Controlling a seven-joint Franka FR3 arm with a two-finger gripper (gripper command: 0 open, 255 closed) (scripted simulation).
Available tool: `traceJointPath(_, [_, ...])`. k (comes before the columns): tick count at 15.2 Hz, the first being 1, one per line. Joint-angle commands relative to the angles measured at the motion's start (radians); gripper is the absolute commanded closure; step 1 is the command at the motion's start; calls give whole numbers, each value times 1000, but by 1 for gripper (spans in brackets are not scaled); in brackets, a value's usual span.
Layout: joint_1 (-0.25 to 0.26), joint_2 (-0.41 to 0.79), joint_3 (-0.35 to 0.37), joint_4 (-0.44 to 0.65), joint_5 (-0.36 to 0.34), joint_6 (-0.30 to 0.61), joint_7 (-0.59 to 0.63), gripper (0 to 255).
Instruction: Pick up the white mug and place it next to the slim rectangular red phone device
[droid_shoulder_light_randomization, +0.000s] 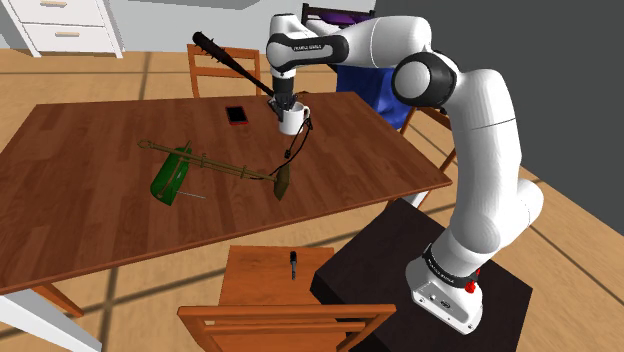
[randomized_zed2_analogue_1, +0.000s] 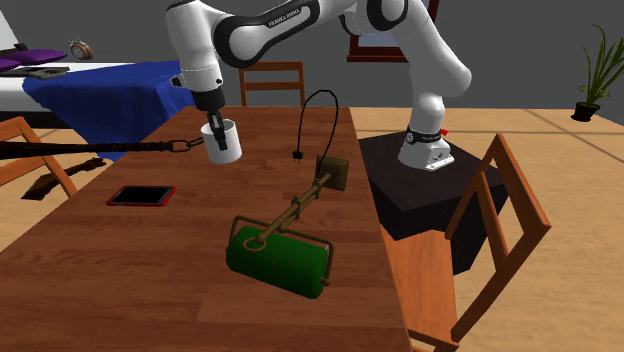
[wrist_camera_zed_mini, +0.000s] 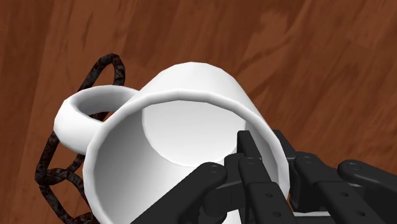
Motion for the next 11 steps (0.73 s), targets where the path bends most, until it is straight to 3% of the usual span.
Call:
traceJointPath(1, [0, 0, 0, 0, 0, 1, 0, 255])
traceJointPath(3, [0, 0, 0, 0, 0, 1, 0, 255])
traceJointPath(4, [0, 0, 0, 0, 0, 1, 0, 0])
traceJointPath(9, [0, 0, 0, 0, 0, 1, 0, 0])
traceJointPath(11, [6, -4, 2, 61, 3, -64, -5, 0])
